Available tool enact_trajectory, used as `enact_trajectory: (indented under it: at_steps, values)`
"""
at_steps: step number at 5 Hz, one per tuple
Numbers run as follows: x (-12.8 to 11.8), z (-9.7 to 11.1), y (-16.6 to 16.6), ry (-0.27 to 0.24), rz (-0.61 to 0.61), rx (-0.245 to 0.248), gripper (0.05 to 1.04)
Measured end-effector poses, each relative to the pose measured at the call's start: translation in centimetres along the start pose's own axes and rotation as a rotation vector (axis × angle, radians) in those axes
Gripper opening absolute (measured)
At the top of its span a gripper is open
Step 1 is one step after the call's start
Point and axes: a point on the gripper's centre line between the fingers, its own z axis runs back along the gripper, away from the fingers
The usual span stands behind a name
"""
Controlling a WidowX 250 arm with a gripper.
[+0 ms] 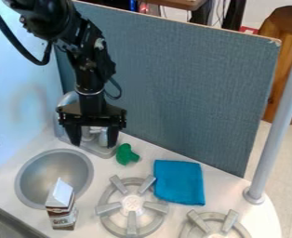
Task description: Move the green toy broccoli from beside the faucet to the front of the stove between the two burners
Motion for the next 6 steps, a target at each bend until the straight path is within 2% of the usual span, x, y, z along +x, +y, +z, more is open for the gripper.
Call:
enact_trajectory:
  at_steps: [1,2,3,4,5,6]
  values:
    - [-0.4,-0.9,0.1,0.028,-0.001,0.009,1.006]
    - [-0.3,-4.6,-2.1,0.063,-0.086,0.017,1.006]
    - [1.0,-7.3,-4.0,0.171,-0.148,0.006,1.006]
    - [2.9,-9.5,-5.1,0.143,-0.144,-0.007,1.006]
    - [4.6,-10.1,-5.3,0.048,-0.197,0.033,1.006]
    - [5.5,-10.2,-6.0,-0.053,-0.195,0.064,1.006]
